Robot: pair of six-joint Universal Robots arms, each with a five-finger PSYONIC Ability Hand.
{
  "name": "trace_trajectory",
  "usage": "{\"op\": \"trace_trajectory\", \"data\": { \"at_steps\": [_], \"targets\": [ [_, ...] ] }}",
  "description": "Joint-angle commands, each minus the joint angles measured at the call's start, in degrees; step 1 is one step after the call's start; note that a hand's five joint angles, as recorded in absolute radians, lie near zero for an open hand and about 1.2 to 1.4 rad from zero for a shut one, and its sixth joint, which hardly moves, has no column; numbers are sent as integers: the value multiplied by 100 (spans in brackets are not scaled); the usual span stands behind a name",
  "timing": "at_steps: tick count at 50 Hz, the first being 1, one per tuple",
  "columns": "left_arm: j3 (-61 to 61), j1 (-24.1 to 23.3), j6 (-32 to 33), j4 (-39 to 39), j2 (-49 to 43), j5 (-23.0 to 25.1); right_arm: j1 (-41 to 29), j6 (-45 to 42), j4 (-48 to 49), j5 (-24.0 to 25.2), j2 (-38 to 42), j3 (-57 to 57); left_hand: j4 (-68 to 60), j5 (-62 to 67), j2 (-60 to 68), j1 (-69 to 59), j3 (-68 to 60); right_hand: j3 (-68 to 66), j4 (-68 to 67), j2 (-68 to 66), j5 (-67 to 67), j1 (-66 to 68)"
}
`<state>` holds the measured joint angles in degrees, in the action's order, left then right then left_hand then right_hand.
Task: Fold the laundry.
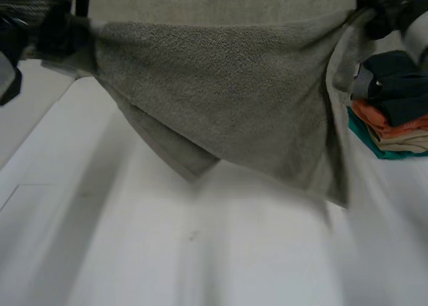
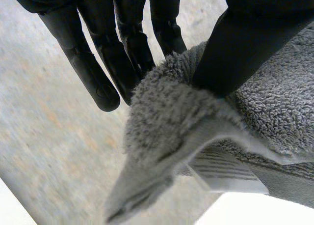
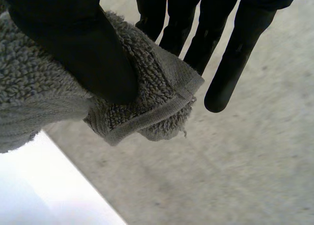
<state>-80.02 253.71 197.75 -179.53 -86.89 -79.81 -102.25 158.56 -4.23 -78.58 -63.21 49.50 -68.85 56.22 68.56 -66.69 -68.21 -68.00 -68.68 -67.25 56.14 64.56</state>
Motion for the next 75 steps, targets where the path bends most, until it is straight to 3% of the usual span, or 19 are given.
{"op": "trace_trajectory", "data": {
  "at_steps": [1,9,10,12,13,14,17,23,34,42,48,57,64,75],
  "targets": [
    [5,-269,334,-29,-1364,-272,-479,-379,396,-148,1758,-661,-1115,1378,1144,-1331,-1179,-1200,-1132,-1275,1386,1544],
    [-22,-577,563,-248,-2770,-948,-699,-546,2274,-394,3111,-582,-1115,1378,1144,-1331,-1179,-1200,-1132,-1275,1386,1544],
    [-13,-586,571,-266,-2858,-1001,-708,-555,2469,-447,3209,-599,-1115,1378,1144,-1331,-1179,-431,-364,-507,618,776],
    [13,-568,571,-319,-2982,-1080,-708,-598,2830,-578,3350,-634,-1115,1378,1144,-1331,-1179,2420,2488,2345,-2234,-2076],
    [48,-560,580,-354,-3017,-1142,-708,-668,3119,-779,3420,-669,-1115,1378,1144,-1331,-1179,5650,5718,5574,-5464,-5306],
    [66,-559,580,-354,-3000,-1160,-708,-695,3261,-877,3412,-678,-1115,1378,1144,-1331,-1179,5800,5868,5725,-5614,-5456],
    [66,-551,589,-372,-2869,-1169,-717,-774,3577,-1228,3220,-652,-1115,1378,1144,-1331,-1179,5800,5868,5725,-5614,-5456],
    [31,-577,589,-407,-2596,-1099,-752,-818,3219,-1370,2394,-292,-1115,1378,1144,-1331,-1179,5800,5868,5725,-5614,-5456],
    [66,-612,563,-407,-2306,-1072,-673,-1441,67,-835,408,1103,-1115,1378,1144,-1331,-1179,5800,5868,5725,-5614,-5456],
    [83,-595,563,-416,-2174,-1046,-436,-2214,-1123,-255,-314,2579,-1115,1378,1144,-1331,-1179,5181,5248,5105,-4995,-4836],
    [154,-603,571,-416,-2218,-1028,-207,-2673,-1045,159,-578,3548,-1115,1378,1144,-1331,-1179,4169,4236,4093,-3983,-3824],
    [250,-638,563,-416,-2279,-1028,91,-1453,114,282,-395,4392,-1115,1378,1144,-1331,-1179,3160,3228,3085,-2974,-2816],
    [286,-656,554,-416,-2271,-1037,188,-907,677,370,10,4533,-1115,1378,1144,-1331,-1179,3025,3092,2949,-2839,-2680],
    [277,-656,563,-416,-2297,-1046,188,-792,1144,397,344,4490,-1115,1378,1144,-1331,-1179,3041,3109,2966,-2855,-2697]
  ]
}}
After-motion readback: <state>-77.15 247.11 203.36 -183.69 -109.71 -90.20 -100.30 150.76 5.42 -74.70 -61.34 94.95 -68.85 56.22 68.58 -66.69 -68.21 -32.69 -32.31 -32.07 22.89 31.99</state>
